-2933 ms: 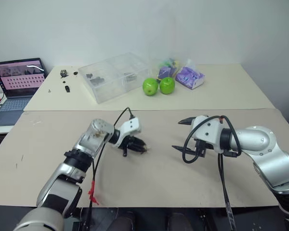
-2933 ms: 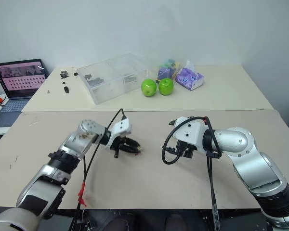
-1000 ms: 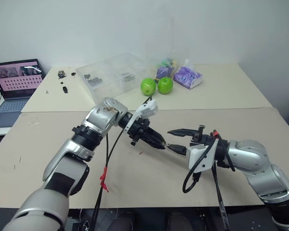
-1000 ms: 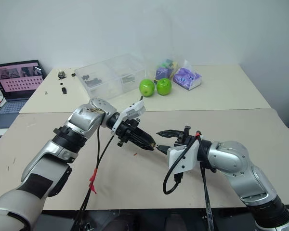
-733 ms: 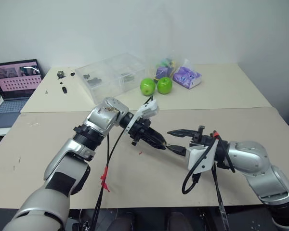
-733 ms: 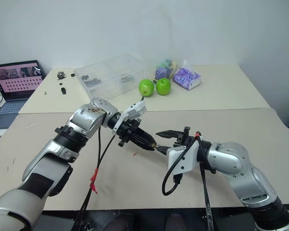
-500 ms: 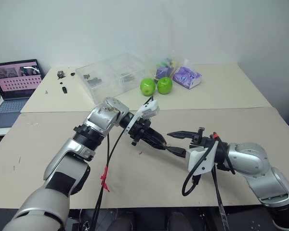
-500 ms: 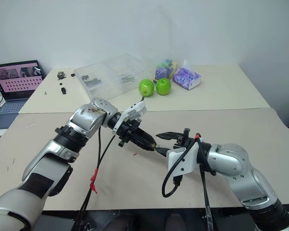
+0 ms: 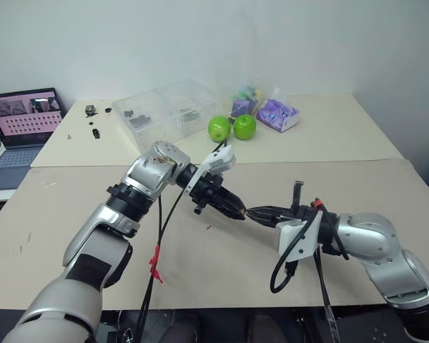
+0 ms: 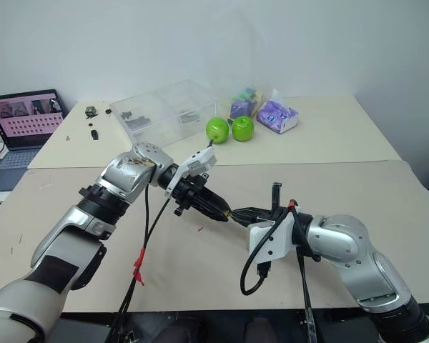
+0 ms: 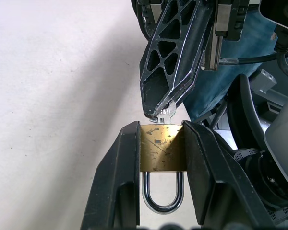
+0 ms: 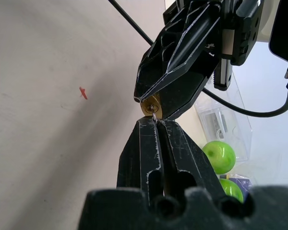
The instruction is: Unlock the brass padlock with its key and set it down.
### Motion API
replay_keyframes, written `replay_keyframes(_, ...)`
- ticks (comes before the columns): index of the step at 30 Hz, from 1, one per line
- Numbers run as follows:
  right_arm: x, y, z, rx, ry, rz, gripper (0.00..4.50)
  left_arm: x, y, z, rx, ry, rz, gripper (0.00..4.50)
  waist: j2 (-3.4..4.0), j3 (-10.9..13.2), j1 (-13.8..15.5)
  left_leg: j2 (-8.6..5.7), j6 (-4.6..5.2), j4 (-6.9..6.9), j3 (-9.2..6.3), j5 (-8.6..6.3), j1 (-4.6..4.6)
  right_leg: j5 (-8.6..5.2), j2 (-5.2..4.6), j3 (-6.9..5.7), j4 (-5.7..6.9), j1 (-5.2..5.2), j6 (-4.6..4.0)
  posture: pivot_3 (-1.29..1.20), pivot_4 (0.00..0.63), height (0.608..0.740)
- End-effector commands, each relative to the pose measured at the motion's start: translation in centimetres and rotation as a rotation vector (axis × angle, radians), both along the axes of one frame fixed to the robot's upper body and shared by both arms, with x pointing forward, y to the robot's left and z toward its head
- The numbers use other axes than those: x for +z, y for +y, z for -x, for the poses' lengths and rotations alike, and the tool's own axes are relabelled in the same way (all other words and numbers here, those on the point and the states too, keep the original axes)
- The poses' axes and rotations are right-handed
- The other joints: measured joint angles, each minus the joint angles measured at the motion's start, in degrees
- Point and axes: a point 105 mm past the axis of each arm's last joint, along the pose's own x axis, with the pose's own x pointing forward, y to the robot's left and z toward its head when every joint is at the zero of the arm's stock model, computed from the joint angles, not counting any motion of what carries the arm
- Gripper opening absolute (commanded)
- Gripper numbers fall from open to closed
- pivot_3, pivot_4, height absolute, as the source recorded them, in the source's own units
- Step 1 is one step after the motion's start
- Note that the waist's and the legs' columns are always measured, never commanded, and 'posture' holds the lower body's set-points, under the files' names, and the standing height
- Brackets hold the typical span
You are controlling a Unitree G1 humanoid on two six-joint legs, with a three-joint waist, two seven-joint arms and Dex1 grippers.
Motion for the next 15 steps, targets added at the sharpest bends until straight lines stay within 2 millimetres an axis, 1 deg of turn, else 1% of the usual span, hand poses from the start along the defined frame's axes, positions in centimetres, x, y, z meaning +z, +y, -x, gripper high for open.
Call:
replay_keyframes(1, 1.9, 0.5, 0.5, 0.004, 0.027, -0.097, 0.09, 1.0, -0.7, 0.0, -0.033, -0.072, 0.012, 0.81, 0.0, 0.0, 0.0, 0.0, 0.0, 0.0, 0.0, 0.0, 0.0, 0.0, 0.0, 0.0, 0.0, 0.0, 0.0, 0.0, 0.15, 0.74)
replay_keyframes(4, 2.2, 0.5, 0.2, -0.038, 0.167, -0.197, 0.09, 1.6, -1.2, -0.4, -0.036, -0.171, 0.022, 0.81, -0.01, 0.0, 0.0, 0.02, 0.0, 0.0, 0.0, 0.0, -0.01, 0.0, 0.0, 0.0, 0.0, 0.0, -0.01, 0.0, 0.15, 0.74)
replay_keyframes(7, 2.9, 0.5, -0.2, -0.067, 0.226, -0.243, 0.09, 2.0, -1.7, -0.6, -0.046, -0.27, 0.03, 0.81, -0.01, 0.0, 0.1, 0.05, 0.03, 0.0, -0.01, -0.02, -0.02, 0.01, -0.01, 0.0, 0.0, 0.0, -0.02, 0.0, 0.15, 0.74)
replay_keyframes(11, 3.3, 0.5, -0.5, -0.102, 0.329, -0.29, 0.09, 1.6, -1.8, -0.4, -0.099, -0.429, 0.009, 0.81, 0.0, 0.0, 0.1, 0.05, 0.06, -0.02, 0.0, -0.04, -0.04, 0.01, -0.03, 0.0, -0.03, -0.01, -0.02, 0.0, 0.15, 0.74)
replay_keyframes(15, 3.5, 0.7, -0.5, -0.118, 0.389, -0.314, 0.09, 1.3, -1.9, -0.3, -0.119, -0.485, 0.008, 0.81, 0.0, 0.0, 0.1, 0.03, 0.07, -0.03, -0.01, -0.04, -0.06, 0.02, -0.06, 0.0, -0.04, -0.02, -0.03, 0.0, 0.15, 0.74)
